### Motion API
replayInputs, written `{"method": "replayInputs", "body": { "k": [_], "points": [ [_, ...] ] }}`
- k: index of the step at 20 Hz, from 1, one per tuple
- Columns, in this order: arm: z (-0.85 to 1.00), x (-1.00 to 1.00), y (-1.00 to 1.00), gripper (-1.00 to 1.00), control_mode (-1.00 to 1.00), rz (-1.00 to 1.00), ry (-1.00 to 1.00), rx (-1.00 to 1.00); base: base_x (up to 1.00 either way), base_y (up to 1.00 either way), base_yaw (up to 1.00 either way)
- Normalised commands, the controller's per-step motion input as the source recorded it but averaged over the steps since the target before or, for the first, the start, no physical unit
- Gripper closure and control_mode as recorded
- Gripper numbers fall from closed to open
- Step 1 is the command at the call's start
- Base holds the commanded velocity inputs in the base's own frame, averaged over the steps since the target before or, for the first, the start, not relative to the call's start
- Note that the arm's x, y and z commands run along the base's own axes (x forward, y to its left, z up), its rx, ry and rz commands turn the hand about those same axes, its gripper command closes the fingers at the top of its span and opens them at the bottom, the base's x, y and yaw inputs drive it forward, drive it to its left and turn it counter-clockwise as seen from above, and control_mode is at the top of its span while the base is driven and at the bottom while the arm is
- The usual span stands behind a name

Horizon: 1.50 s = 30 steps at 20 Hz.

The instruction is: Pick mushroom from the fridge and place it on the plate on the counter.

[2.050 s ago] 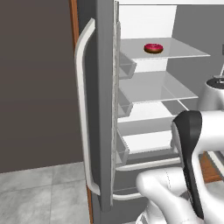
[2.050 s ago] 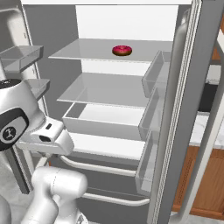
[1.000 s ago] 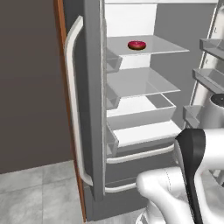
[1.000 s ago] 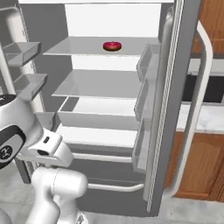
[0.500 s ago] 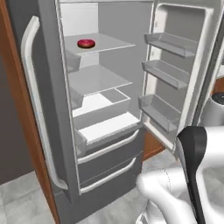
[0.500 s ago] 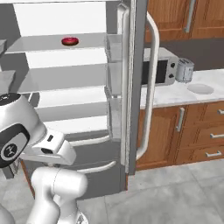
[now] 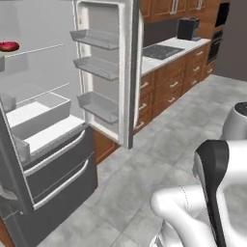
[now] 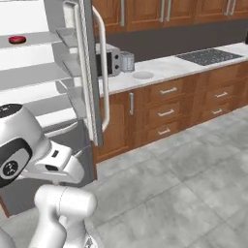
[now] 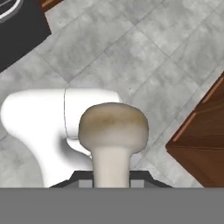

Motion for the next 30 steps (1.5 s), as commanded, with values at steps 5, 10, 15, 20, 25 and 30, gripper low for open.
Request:
{"method": "replayInputs", "body": {
  "k": [5, 10, 15, 20, 25, 30],
  "points": [
    [0.00, 0.00, 0.00, 1.00, 1.00, 0.00, 0.00, 0.00, -0.23, -0.18, -0.52],
    [0.00, 0.00, 0.00, 1.00, 1.00, 0.00, 0.00, 0.00, 0.01, -0.35, -0.53],
    [0.00, 0.00, 0.00, 1.00, 1.00, 0.00, 0.00, 0.00, 0.45, -0.10, -0.30],
    [0.00, 0.00, 0.00, 1.00, 1.00, 0.00, 0.00, 0.00, 0.90, -0.01, -0.09],
    [0.00, 0.00, 0.00, 1.00, 1.00, 0.00, 0.00, 0.00, 0.97, -0.13, -0.14],
    [0.00, 0.00, 0.00, 1.00, 1.00, 0.00, 0.00, 0.00, 1.00, -0.02, -0.18]
  ]
}}
